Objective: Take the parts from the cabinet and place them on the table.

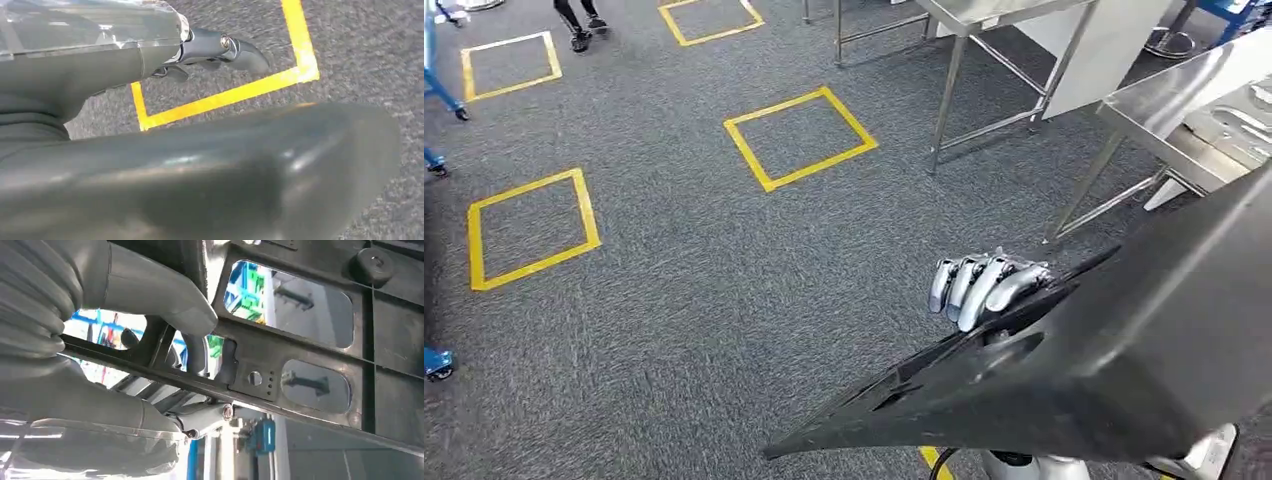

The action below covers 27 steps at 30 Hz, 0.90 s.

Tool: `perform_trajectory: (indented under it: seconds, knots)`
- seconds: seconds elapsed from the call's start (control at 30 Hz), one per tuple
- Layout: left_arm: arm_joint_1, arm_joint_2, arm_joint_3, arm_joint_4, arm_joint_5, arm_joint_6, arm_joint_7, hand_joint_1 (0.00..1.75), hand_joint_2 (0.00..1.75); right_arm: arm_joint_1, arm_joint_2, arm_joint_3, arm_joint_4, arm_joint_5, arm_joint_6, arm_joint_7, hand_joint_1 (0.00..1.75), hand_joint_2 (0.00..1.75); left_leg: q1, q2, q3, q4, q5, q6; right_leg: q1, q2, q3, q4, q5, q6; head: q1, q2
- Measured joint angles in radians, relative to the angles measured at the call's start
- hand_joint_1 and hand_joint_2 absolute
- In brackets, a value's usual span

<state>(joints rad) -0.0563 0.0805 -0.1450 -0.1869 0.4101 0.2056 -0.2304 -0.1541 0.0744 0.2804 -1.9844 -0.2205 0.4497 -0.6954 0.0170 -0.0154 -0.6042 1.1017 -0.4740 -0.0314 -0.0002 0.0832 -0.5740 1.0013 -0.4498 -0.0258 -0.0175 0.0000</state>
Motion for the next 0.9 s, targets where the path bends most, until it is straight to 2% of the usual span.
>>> perform_trajectory:
  seconds: [0.03,0.07,0.17,0.2,0.23,0.27,0.3,0.33,0.37,0.4,0.43,0.47,0.5,0.53,0.57,0.67,0.7,0.73,0.77,0.8,0.83,0.87,0.9]
  knots:
    - [0.001,0.000,0.000,0.000,0.000,-0.001,0.001,0.00,0.00,0.000,-0.001,0.000,0.000,0.000,0.001,0.000,1.50,1.75,0.006,-0.047,0.030,-0.075,0.021,0.001,-0.001,0.009,-0.002,0.004,-0.003,0.005,0.000,0.000]
    - [0.003,0.000,0.000,0.000,0.000,-0.002,0.003,0.00,0.00,0.000,-0.002,0.000,0.000,0.000,0.002,0.000,1.50,1.75,0.005,-0.062,0.041,-0.097,0.008,0.006,0.005,0.021,-0.010,0.013,-0.006,0.010,0.000,0.000]
    - [-0.005,-0.005,0.000,0.000,-0.002,0.000,0.008,0.00,0.00,0.007,-0.006,0.000,0.000,0.000,0.009,0.000,1.50,1.75,-0.002,-0.034,0.040,-0.090,0.011,0.026,-0.005,0.050,-0.017,0.004,0.004,0.029,0.000,0.000]
    - [-0.005,-0.013,0.000,0.000,-0.002,0.000,0.010,0.00,0.00,0.009,-0.008,0.000,-0.001,0.001,0.013,0.000,1.50,1.75,0.004,-0.021,0.042,-0.100,0.017,0.035,-0.001,0.052,-0.019,0.007,0.002,0.035,0.000,0.000]
    - [-0.004,-0.013,0.000,0.000,-0.002,0.000,0.011,0.00,0.00,0.012,-0.010,0.000,-0.002,0.002,0.016,0.000,1.50,1.75,0.003,-0.008,0.045,-0.105,0.020,0.042,0.001,-0.007,-0.025,0.025,-0.013,0.036,0.000,0.000]
    - [-0.003,-0.013,0.000,0.000,-0.002,0.000,0.011,0.00,0.00,0.011,-0.011,0.000,-0.003,0.002,0.017,0.000,1.50,1.75,0.002,0.003,0.045,-0.106,0.019,0.049,0.001,-0.053,-0.050,0.076,-0.048,0.039,0.000,0.000]
    - [-0.001,-0.015,0.000,0.000,-0.002,0.001,0.011,0.00,0.00,0.011,-0.012,0.000,-0.003,0.002,0.018,0.000,1.50,1.75,0.000,0.014,0.044,-0.106,0.018,0.051,-0.001,-0.070,-0.088,0.153,-0.089,0.043,0.000,0.000]
    - [0.001,-0.016,0.000,0.000,0.000,0.002,0.014,0.00,0.00,0.013,-0.013,0.000,-0.002,0.002,0.019,0.000,1.50,1.75,-0.002,0.027,0.043,-0.106,0.017,0.053,-0.004,-0.074,-0.129,0.238,-0.126,0.045,0.000,0.000]
    - [0.002,-0.016,0.000,0.000,0.001,0.004,0.016,0.00,0.00,0.014,-0.014,0.000,0.000,0.002,0.020,0.000,1.50,1.75,-0.003,0.042,0.043,-0.106,0.016,0.053,-0.006,-0.075,-0.166,0.311,-0.149,0.048,0.000,0.000]
    - [0.002,-0.016,0.000,0.000,0.006,0.004,0.020,0.00,0.00,0.014,-0.016,0.000,0.002,0.000,0.023,0.000,1.50,1.75,-0.003,0.055,0.043,-0.106,0.015,0.054,-0.008,-0.077,-0.180,0.337,-0.147,0.050,0.000,0.000]
    - [0.001,-0.019,0.000,0.000,0.006,0.004,0.021,0.00,0.00,0.013,-0.018,0.000,0.005,-0.003,0.027,0.000,1.50,1.75,-0.004,0.068,0.044,-0.106,0.013,0.052,-0.009,-0.080,-0.163,0.303,-0.118,0.051,0.000,0.000]
    - [0.000,-0.020,0.000,0.000,0.007,0.004,0.021,0.00,0.00,0.013,-0.019,0.000,0.006,-0.006,0.030,0.000,1.50,1.75,-0.004,0.077,0.047,-0.106,0.012,0.051,-0.009,-0.085,-0.126,0.236,-0.082,0.049,0.000,0.000]
    - [-0.001,-0.024,0.000,0.000,0.009,0.004,0.023,0.00,0.00,0.012,-0.020,0.000,0.007,-0.008,0.034,0.000,1.50,1.75,-0.004,0.086,0.051,-0.106,0.009,0.049,-0.007,-0.100,-0.070,0.133,-0.037,0.044,0.000,0.000]
    - [-0.002,-0.026,0.002,0.000,0.012,0.004,0.023,0.00,0.00,0.007,-0.021,0.001,0.008,-0.010,0.035,0.000,1.50,1.75,-0.005,0.096,0.056,-0.106,0.006,0.045,-0.003,-0.135,-0.014,0.036,-0.003,0.037,0.000,0.000]
    - [-0.001,-0.029,0.002,0.000,0.016,0.004,0.023,0.00,0.00,0.000,-0.021,0.001,0.011,-0.010,0.035,0.000,1.50,1.75,-0.011,0.103,0.058,-0.105,0.003,0.039,0.010,-0.171,0.000,0.002,-0.017,0.030,0.000,0.000]
    - [-0.002,-0.034,0.003,0.000,0.018,0.004,0.025,0.00,0.00,-0.010,-0.025,0.005,0.019,-0.010,0.033,0.000,1.50,1.75,-0.011,0.132,0.065,-0.108,-0.001,0.025,0.012,-0.133,-0.008,0.002,-0.012,0.020,0.000,0.000]
    - [-0.006,-0.037,0.003,0.000,0.017,0.004,0.026,0.00,0.00,-0.012,-0.026,0.006,0.021,-0.010,0.031,0.000,1.50,1.75,-0.014,0.144,0.071,-0.110,-0.003,0.018,0.009,-0.119,-0.005,-0.006,-0.008,0.013,0.000,0.000]
    - [-0.008,-0.037,0.003,0.000,0.017,0.003,0.029,0.00,0.00,-0.014,-0.027,0.009,0.022,-0.010,0.029,0.000,1.50,1.75,-0.007,0.116,0.069,-0.100,-0.014,0.011,-0.002,-0.109,0.004,-0.014,-0.001,0.009,0.000,0.000]
    - [-0.006,-0.039,0.003,0.000,0.016,0.000,0.031,0.00,0.00,-0.022,-0.029,0.011,0.023,-0.010,0.028,0.000,1.50,1.75,-0.006,0.069,0.054,-0.063,-0.041,0.010,-0.004,-0.100,0.005,-0.016,0.000,0.004,0.000,0.000]
    - [-0.004,-0.041,0.003,0.000,0.015,0.000,0.034,0.00,0.00,-0.028,-0.028,0.017,0.026,-0.009,0.023,0.001,1.50,1.75,-0.005,0.042,0.023,0.005,-0.079,0.009,-0.004,-0.091,0.004,-0.016,0.000,0.001,-0.001,0.000]
    - [-0.003,-0.042,0.003,0.000,0.015,0.000,0.041,0.00,0.00,-0.030,-0.029,0.022,0.028,-0.008,0.015,0.002,1.50,1.75,-0.005,0.028,-0.021,0.094,-0.120,0.007,-0.003,-0.078,0.004,-0.016,0.000,-0.001,-0.001,0.000]
    - [-0.003,-0.042,0.003,0.000,0.015,0.000,0.045,0.00,0.00,-0.029,-0.031,0.027,0.031,-0.008,0.011,0.002,1.50,1.75,-0.005,0.024,-0.064,0.177,-0.149,0.005,-0.002,-0.064,0.003,-0.014,0.000,-0.001,0.000,0.000]
    - [-0.002,-0.043,0.003,0.000,0.015,0.000,0.049,0.00,0.00,-0.030,-0.032,0.030,0.034,-0.008,0.010,0.005,1.50,1.75,-0.005,0.024,-0.089,0.221,-0.154,0.005,-0.002,-0.050,0.003,-0.013,0.000,-0.001,-0.001,0.000]
